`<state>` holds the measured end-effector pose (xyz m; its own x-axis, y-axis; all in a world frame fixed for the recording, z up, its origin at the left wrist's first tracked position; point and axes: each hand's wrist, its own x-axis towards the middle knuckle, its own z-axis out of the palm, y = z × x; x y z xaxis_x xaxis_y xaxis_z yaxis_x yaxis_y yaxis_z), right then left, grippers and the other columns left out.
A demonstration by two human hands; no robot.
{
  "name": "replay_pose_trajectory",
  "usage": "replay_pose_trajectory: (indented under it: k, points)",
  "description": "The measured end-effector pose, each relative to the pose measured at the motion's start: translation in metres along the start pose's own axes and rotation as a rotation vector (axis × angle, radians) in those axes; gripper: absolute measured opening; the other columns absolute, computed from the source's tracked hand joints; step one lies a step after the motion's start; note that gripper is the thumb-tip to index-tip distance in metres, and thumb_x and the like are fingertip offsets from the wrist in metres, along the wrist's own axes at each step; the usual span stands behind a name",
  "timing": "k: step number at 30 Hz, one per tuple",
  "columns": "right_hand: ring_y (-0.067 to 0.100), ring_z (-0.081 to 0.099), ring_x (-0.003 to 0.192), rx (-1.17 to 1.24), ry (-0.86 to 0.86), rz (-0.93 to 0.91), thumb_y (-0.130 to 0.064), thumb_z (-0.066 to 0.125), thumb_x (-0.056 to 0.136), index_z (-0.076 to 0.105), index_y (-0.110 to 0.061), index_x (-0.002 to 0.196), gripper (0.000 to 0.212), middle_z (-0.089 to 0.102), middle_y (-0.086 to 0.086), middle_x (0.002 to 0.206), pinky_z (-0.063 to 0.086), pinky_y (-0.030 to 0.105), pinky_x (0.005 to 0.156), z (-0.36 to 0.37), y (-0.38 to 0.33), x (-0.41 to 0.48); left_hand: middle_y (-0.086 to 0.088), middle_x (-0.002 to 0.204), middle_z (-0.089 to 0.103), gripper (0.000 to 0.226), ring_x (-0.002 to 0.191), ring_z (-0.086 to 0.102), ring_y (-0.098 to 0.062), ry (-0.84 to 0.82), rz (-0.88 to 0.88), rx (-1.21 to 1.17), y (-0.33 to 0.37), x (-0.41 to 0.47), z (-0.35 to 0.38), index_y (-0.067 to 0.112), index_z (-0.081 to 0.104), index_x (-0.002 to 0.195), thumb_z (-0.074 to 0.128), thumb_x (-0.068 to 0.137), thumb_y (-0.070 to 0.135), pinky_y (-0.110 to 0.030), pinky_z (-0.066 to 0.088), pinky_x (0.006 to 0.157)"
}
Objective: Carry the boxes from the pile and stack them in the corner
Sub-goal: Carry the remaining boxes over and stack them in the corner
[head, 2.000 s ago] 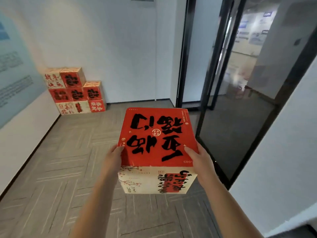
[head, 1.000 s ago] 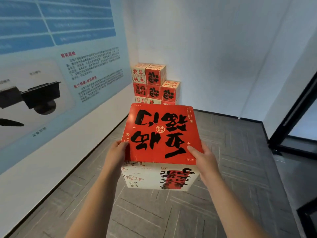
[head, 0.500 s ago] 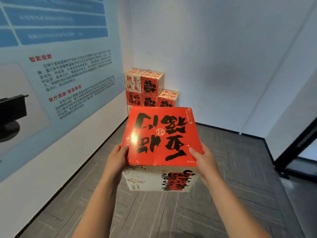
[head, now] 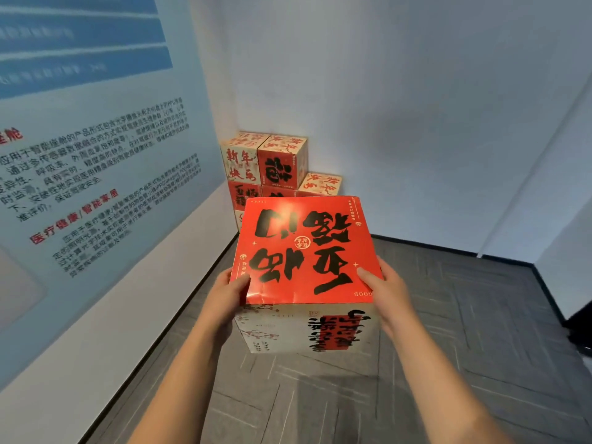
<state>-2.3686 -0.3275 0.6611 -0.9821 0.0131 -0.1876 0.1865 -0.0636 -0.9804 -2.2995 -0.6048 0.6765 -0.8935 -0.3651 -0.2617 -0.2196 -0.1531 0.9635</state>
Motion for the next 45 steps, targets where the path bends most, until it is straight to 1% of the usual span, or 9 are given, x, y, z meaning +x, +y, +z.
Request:
replay_pose_trajectory:
  k: [3,9,18,22,30,34,37,41,45]
  points:
    - [0.022,0.078,0.103,0.015,-0.052,0.012,-0.015,0.067,0.1,0.066,-0.035,0.133,0.038,0.079,-0.002,0.118,0.06,0.051,0.097,0.037,-0.017,0.077,-0.01,0.101,0.075,0.02,0.081,0.072,-0.022,0.09,-0.012,0.013,0.029,0.07,-0.001,0.012,0.055,0.118,0.059,0.099,0.016,-0.043,0.056,0.076]
    - [0.019,0.077,0.102,0.012,-0.167,0.006,-0.012,0.067,0.1,0.064,-0.032,0.139,0.044,0.077,-0.003,0.121,0.06,0.031,0.078,0.124,-0.054,0.196,-0.016,0.112,0.074,0.025,0.096,0.072,-0.033,0.222,-0.002,-0.009,0.076,0.183,-0.033,0.008,0.056,0.122,0.06,0.099,0.017,-0.057,0.054,0.093]
    - [0.02,0.078,0.095,-0.122,-0.138,-0.043,-0.022,0.066,0.1,0.064,-0.037,0.137,0.04,0.08,-0.007,0.11,0.061,0.041,0.086,0.222,-0.073,0.379,-0.015,0.102,0.073,0.017,0.083,0.066,-0.025,0.213,0.005,-0.068,0.113,0.392,-0.045,0.009,0.059,0.111,0.056,0.1,0.022,-0.036,0.049,0.071]
    - [0.017,0.076,0.102,-0.12,-0.05,-0.043,-0.024,0.064,0.103,0.064,-0.037,0.138,0.038,0.078,-0.01,0.115,0.059,0.04,0.093,0.253,-0.081,0.458,-0.015,0.101,0.073,0.014,0.086,0.066,-0.026,0.157,-0.018,-0.065,0.137,0.494,-0.04,0.009,0.063,0.107,0.054,0.099,0.018,-0.047,0.054,0.083]
    - [0.018,0.076,0.108,-0.042,0.153,-0.001,-0.022,0.063,0.104,0.066,-0.032,0.138,0.035,0.079,-0.007,0.118,0.056,0.05,0.103,0.234,-0.096,0.579,-0.005,0.094,0.08,0.024,0.087,0.073,-0.022,-0.09,-0.028,0.089,0.178,0.652,0.031,0.021,0.079,0.089,0.056,0.096,0.021,-0.041,0.052,0.078]
    - [0.015,0.076,0.104,-0.019,0.214,0.016,-0.023,0.062,0.105,0.064,-0.033,0.138,0.034,0.078,-0.008,0.118,0.059,0.046,0.098,0.21,-0.099,0.638,-0.005,0.102,0.079,0.027,0.096,0.075,-0.023,-0.168,-0.059,0.092,0.177,0.717,0.088,0.02,0.078,0.104,0.052,0.1,0.017,-0.045,0.055,0.089]
    - [0.017,0.075,0.107,-0.013,0.229,0.026,-0.025,0.062,0.105,0.062,-0.033,0.139,0.034,0.076,-0.004,0.124,0.059,0.047,0.099,0.188,-0.097,0.694,-0.008,0.106,0.076,0.023,0.097,0.073,-0.025,-0.117,-0.066,0.108,0.174,0.766,0.134,0.013,0.065,0.119,0.052,0.102,0.02,-0.049,0.057,0.09]
    - [0.023,0.075,0.104,0.018,0.271,0.129,-0.032,0.065,0.103,0.042,-0.022,0.154,0.057,0.069,0.005,0.134,0.06,0.046,0.094,0.158,-0.103,0.766,-0.011,0.112,0.073,0.023,0.1,0.071,-0.027,-0.1,-0.078,0.129,0.181,0.821,0.188,0.013,0.06,0.122,0.055,0.102,0.023,-0.043,0.057,0.078]
    - [0.022,0.075,0.092,-0.019,0.246,0.155,-0.031,0.059,0.106,0.056,-0.017,0.138,0.035,0.075,0.005,0.115,0.057,0.038,0.077,0.137,-0.122,0.828,-0.014,0.108,0.075,0.021,0.096,0.072,-0.028,-0.103,-0.09,0.117,0.19,0.868,0.226,0.008,0.062,0.119,0.057,0.102,0.02,-0.04,0.055,0.074]
